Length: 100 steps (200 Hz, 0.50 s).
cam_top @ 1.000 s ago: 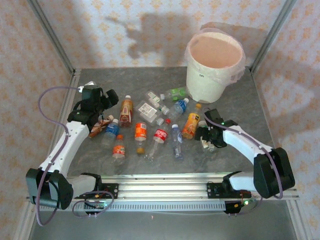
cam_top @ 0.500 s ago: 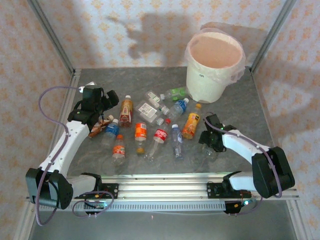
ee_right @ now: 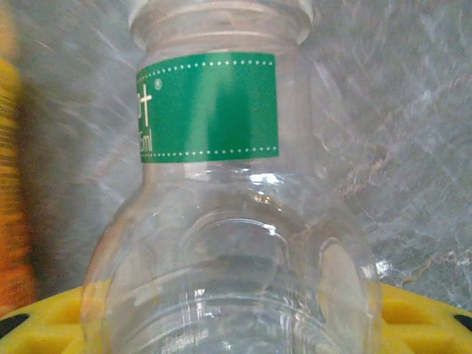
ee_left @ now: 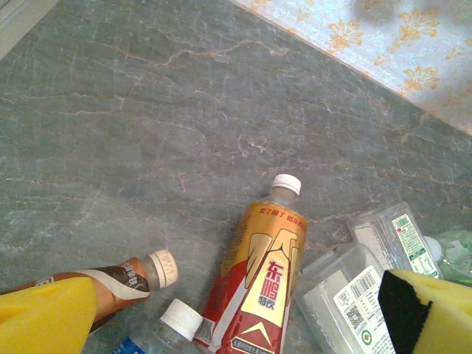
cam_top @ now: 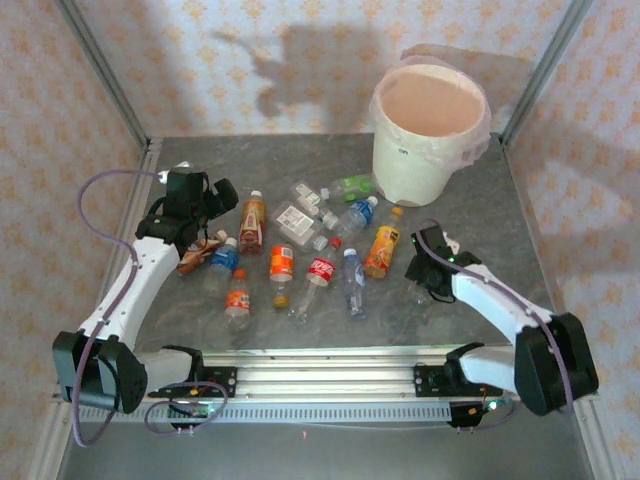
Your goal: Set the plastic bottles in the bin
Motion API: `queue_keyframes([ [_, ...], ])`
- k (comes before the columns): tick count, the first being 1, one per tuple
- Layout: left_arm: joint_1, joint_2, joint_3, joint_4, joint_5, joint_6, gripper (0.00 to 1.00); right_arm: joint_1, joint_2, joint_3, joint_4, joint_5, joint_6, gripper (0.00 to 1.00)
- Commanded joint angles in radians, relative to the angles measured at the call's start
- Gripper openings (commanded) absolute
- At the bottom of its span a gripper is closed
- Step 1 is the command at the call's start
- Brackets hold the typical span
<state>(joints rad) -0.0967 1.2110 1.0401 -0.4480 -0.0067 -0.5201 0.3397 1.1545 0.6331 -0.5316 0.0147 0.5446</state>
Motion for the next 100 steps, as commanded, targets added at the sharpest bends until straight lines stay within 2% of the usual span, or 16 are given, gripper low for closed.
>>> queue_keyframes([
  [1, -0.005, 0.0, 0.042, -0.036, 0.001, -0.008, 1.0, 0.002, -0.103, 0.054, 0.02, 0.001, -0.037, 0.5],
  [24, -0.005, 0.011, 0.06, -0.058, 0.02, -0.053, 1.0, 0.002, -0.191, 0.085, 0.099, -0.054, -0.082, 0.46],
  [40, -0.004, 0.013, 0.079, -0.078, 0.082, -0.09, 1.0, 0.002, -0.227, 0.12, 0.191, -0.154, -0.122, 0.44],
  [80, -0.004, -0.037, -0.002, -0.067, 0.22, -0.23, 1.0, 0.002, -0.144, 0.328, 0.327, -0.405, -0.192, 0.41],
  [100, -0.005, -0.066, -0.019, -0.163, 0.14, -0.289, 1.0, 0.001, -0.056, 0.482, 0.34, -0.419, -0.211, 0.39],
])
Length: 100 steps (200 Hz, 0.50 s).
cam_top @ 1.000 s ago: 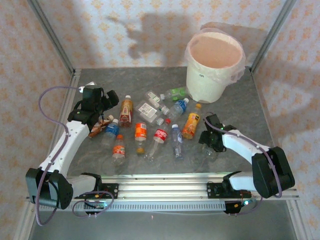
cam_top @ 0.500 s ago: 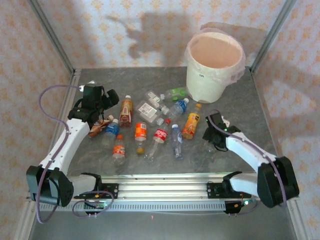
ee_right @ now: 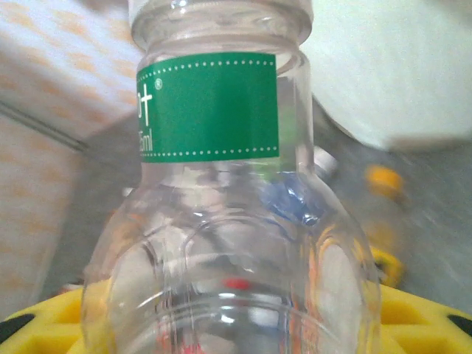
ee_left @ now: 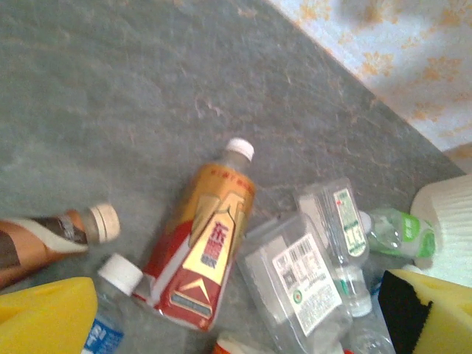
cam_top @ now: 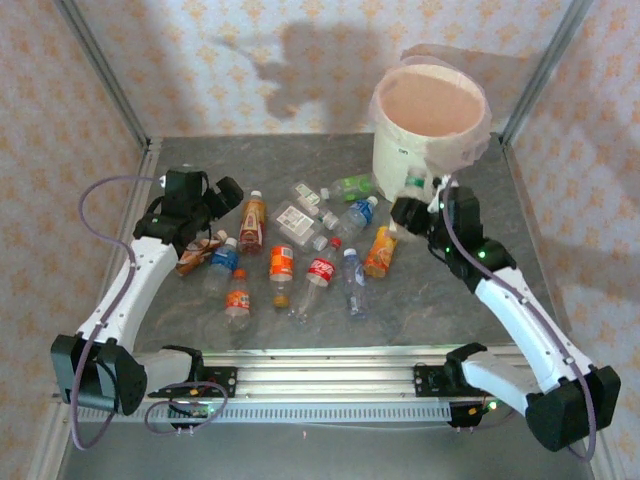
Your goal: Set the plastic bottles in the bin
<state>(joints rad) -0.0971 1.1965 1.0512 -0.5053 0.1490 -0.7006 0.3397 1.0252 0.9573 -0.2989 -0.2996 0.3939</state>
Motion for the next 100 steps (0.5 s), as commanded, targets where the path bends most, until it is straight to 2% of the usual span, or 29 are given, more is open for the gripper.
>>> queue_keyframes([
  [1, -0.004, -0.054, -0.032, -0.109, -0.022, -0.111, 1.0, 0.001, 0.078, 0.165, 0.106, -0.104, -0.061, 0.39],
  [20, -0.003, -0.117, -0.078, -0.126, -0.095, -0.126, 1.0, 0.002, 0.175, 0.305, 0.106, -0.12, -0.105, 0.39],
  [47, -0.003, -0.189, -0.117, -0.117, -0.116, -0.155, 1.0, -0.017, 0.344, 0.549, 0.028, -0.13, -0.134, 0.38],
  [67, -0.003, -0.197, -0.118, -0.165, -0.154, -0.249, 1.0, -0.057, 0.468, 0.727, -0.079, -0.093, -0.128, 0.36],
  [100, -0.002, -0.186, -0.102, -0.228, -0.15, -0.312, 1.0, -0.153, 0.61, 0.91, -0.145, -0.085, -0.117, 0.36],
])
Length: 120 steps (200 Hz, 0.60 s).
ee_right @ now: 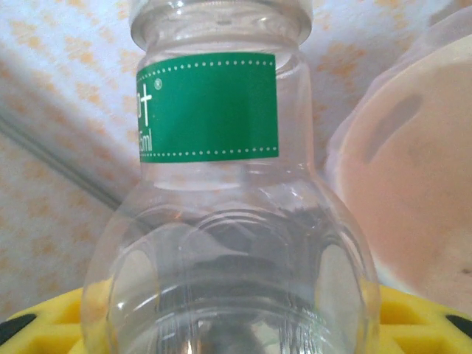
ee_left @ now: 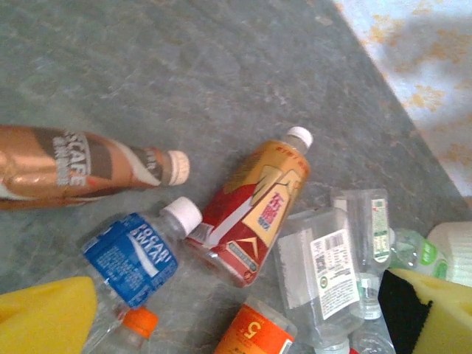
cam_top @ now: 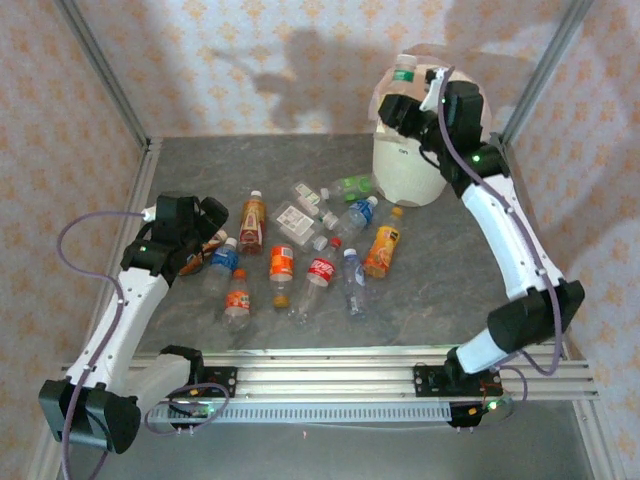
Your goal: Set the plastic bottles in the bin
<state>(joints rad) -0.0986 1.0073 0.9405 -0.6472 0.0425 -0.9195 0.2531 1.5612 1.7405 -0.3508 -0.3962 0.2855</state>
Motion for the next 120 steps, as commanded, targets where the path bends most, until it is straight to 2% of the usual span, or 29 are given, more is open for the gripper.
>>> queue_keyframes([
  [1, -0.001, 0.004, 0.009, -0.088, -0.045, -0.098, 1.0, -0.069, 0.079, 0.132, -0.095, 0.012, -0.008, 0.36],
  [38, 0.008, -0.019, -0.025, -0.15, -0.144, -0.173, 1.0, -0.164, 0.283, 0.407, -0.27, -0.023, -0.091, 0.4],
  [77, 0.051, -0.018, -0.031, -0.205, -0.105, -0.126, 1.0, -0.197, 0.503, 0.698, -0.464, -0.065, -0.198, 0.44],
  [94, 0.071, -0.019, -0.048, -0.207, -0.094, -0.124, 1.0, -0.204, 0.568, 0.765, -0.47, -0.112, -0.175, 0.44],
  [120, 0.091, -0.016, -0.083, -0.19, -0.076, -0.14, 0.99, -0.204, 0.617, 0.77, -0.404, -0.199, -0.111, 0.46],
])
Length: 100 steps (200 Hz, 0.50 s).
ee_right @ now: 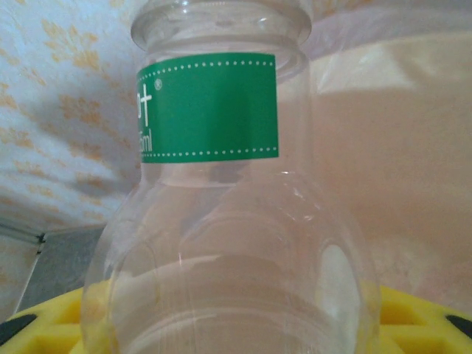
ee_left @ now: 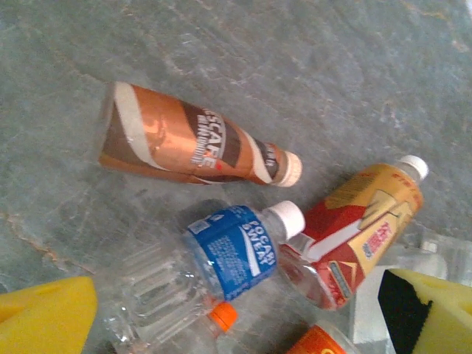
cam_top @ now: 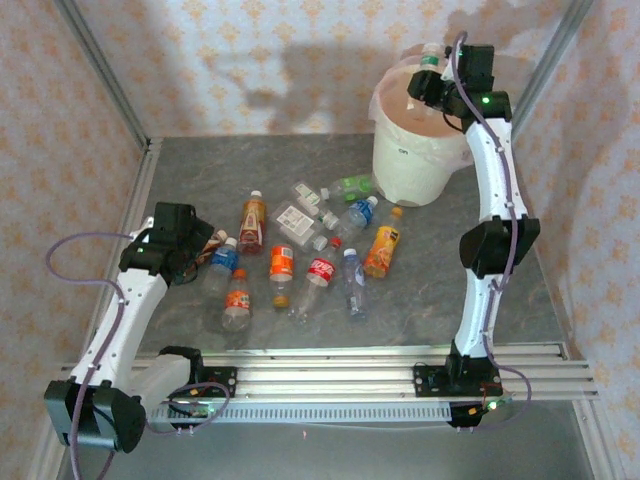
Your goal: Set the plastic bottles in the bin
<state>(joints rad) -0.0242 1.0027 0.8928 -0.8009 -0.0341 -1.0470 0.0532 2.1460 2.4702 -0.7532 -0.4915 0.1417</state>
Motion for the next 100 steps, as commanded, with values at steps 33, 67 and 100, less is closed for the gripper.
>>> queue_keyframes([
  [33, 0.035, 0.002, -0.063, -0.028, 0.029, -0.023, 0.98, -0.004, 0.066, 0.03, 0.052, -0.156, 0.102, 0.51],
  [67, 0.041, -0.004, -0.092, 0.001, 0.031, -0.05, 0.99, -0.004, 0.083, 0.021, 0.076, -0.231, 0.147, 0.6],
  [100, 0.044, -0.015, -0.112, 0.024, 0.031, -0.066, 1.0, -0.004, 0.082, 0.007, 0.092, -0.253, 0.195, 0.72],
])
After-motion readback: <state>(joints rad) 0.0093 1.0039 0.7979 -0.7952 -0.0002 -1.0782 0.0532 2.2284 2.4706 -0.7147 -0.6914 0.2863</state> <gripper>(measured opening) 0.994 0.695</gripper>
